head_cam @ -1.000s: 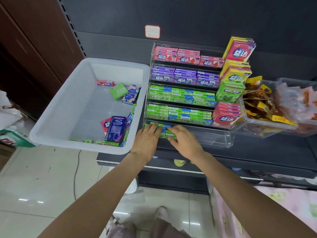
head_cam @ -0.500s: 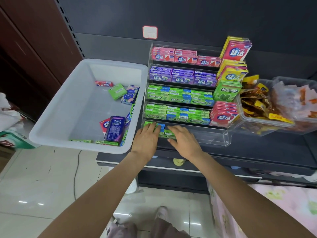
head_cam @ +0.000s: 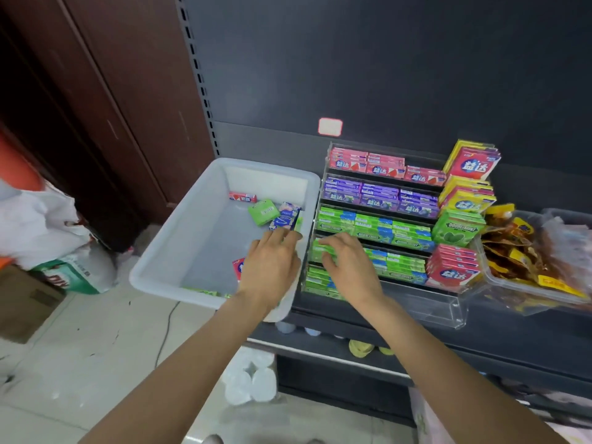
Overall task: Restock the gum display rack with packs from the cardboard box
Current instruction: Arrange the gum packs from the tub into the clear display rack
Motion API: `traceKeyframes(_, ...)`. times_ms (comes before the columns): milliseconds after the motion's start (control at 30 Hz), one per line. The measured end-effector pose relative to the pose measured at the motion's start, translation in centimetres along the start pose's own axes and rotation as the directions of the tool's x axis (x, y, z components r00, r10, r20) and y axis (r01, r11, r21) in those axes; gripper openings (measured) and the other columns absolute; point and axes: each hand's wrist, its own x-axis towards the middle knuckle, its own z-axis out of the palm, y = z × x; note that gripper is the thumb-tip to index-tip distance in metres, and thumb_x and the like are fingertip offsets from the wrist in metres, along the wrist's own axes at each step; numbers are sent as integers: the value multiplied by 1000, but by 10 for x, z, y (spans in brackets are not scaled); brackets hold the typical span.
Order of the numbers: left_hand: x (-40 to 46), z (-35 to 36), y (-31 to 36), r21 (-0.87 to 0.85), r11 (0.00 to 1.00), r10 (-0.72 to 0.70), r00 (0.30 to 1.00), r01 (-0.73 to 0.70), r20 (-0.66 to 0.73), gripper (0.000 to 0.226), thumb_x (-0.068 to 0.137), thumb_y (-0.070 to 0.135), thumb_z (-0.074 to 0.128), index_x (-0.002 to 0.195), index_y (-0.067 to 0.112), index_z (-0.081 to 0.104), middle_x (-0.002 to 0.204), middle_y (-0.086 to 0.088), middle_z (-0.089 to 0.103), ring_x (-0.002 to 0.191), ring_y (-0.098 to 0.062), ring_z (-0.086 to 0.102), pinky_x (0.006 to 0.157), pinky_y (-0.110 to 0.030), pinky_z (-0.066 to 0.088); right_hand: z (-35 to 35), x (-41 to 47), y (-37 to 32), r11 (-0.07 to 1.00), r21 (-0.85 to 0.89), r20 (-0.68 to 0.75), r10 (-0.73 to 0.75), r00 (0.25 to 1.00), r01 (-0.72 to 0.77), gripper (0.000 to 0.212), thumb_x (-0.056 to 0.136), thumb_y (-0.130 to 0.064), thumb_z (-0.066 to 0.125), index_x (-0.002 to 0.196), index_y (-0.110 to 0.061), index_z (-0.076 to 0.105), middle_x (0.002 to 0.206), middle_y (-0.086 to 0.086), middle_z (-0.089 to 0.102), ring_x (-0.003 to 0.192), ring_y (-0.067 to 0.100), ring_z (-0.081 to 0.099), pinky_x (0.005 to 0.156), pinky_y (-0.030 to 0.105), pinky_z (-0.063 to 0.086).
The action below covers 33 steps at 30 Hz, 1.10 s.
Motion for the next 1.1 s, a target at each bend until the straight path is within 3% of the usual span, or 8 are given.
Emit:
traceKeyframes(167, -15, -35, -98, 39, 971, -237, 971, 238, -31, 38, 85, 10, 57, 123, 13, 57, 125, -10, 56, 111, -33, 51, 87, -43, 42, 32, 32, -60, 992, 49, 94, -123, 988, 119, 29, 95, -17, 49, 123, -12, 57, 121, 5, 54, 117, 20, 46, 96, 32, 39)
traceKeyframes(333, -40, -53, -184, 136, 901, -421, 905, 411, 58, 56, 88, 21, 58, 140, 15, 38, 139, -9, 42, 124, -33, 40, 98, -45, 36, 87, 57, -111, 984, 77, 379, -179, 908, 162, 36, 92, -25, 56, 127, -15, 54, 125, 4, 53, 119, 19, 45, 99, 36, 39)
traceKeyframes(567, -49, -57, -234, -91, 905, -376, 882, 415, 286, 52, 95, 34, 48, 143, 23, 34, 127, -7, 52, 112, -28, 51, 90, -41, 45, 143, 84, -144, 986, -38, 642, -101, 760, 162, 55, 81, -30, 70, 131, -18, 50, 126, 6, 50, 119, 21, 46, 98, 31, 38)
traceKeyframes(700, -50, -56, -240, -132, 898, -364, 878, 419, 310, 53, 95, 35, 47, 144, 24, 32, 128, -6, 52, 108, -28, 54, 86, -38, 46, 161, 90, -147, 966, -134, 673, -75, 736, 220, 52, 80, -28, 69, 128, -20, 52, 121, 7, 44, 117, 24, 43, 95, 34, 41)
traceKeyframes(900, -51, -53, -244, -178, 897, -342, 892, 404, 296, 53, 94, 35, 49, 144, 24, 33, 129, -6, 53, 106, -29, 55, 86, -39, 48, 167, 102, -148, 967, -175, 580, -51, 813, 185, 30, 90, -21, 59, 120, -17, 56, 118, 7, 50, 114, 23, 50, 88, 32, 41)
traceKeyframes(1033, -51, -52, -246, -189, 896, -339, 894, 401, 293, 51, 94, 34, 49, 142, 25, 34, 129, -6, 53, 104, -30, 56, 86, -41, 48, 167, 100, -150, 957, -196, 605, -53, 795, 213, 37, 86, -30, 64, 118, -16, 54, 118, 7, 48, 114, 23, 46, 82, 31, 37)
traceKeyframes(1100, -51, -52, -245, -191, 897, -337, 898, 397, 284, 50, 94, 32, 49, 142, 24, 35, 127, -6, 54, 105, -30, 55, 85, -40, 48, 167, 100, -149, 940, -250, 603, -38, 797, 234, 34, 87, -25, 62, 117, -14, 52, 120, 8, 48, 116, 24, 46, 83, 31, 38)
